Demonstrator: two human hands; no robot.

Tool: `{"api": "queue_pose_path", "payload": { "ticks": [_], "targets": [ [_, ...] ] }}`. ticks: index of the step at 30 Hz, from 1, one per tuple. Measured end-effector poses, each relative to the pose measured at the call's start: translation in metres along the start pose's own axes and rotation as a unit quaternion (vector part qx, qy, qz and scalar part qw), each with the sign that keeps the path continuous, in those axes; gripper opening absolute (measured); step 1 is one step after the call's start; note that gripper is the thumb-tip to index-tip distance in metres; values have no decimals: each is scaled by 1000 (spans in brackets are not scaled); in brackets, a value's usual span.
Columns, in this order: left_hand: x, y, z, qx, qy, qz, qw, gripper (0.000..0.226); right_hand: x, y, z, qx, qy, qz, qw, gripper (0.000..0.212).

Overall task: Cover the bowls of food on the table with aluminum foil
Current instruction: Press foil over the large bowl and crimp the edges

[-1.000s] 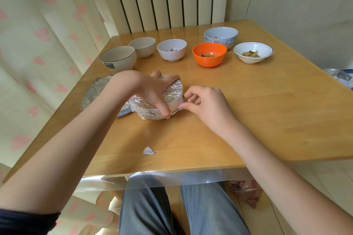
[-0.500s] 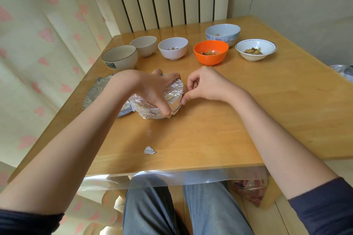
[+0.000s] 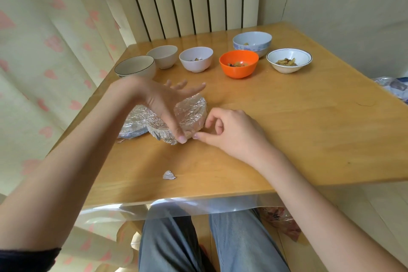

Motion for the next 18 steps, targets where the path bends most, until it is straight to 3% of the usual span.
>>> {"api": "queue_pose_path", "payload": {
  "ticks": [7,12,18],
  "targets": [
    [-3,-9,-6,-44,12,-68,997,121,2,-14,-6,-20,-33,5,999,33],
    [0,-16,-7,-43,13,-66,997,120,0,-25,-7,2,-69,15,997,29],
    [-2,-18,-5,-51,0,-62,997,110,3,-37,13,-17,50,-8,999,51]
  ]
}}
Point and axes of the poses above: each hand's wrist, its own y-axis away from the middle knuckle, its own z-axis out of the back of the hand, x = y × z, the point moved 6 cm from there along -y, towards the middle knuckle, and after that the axes turned 14 degrees about -z, right-handed, at the moved point
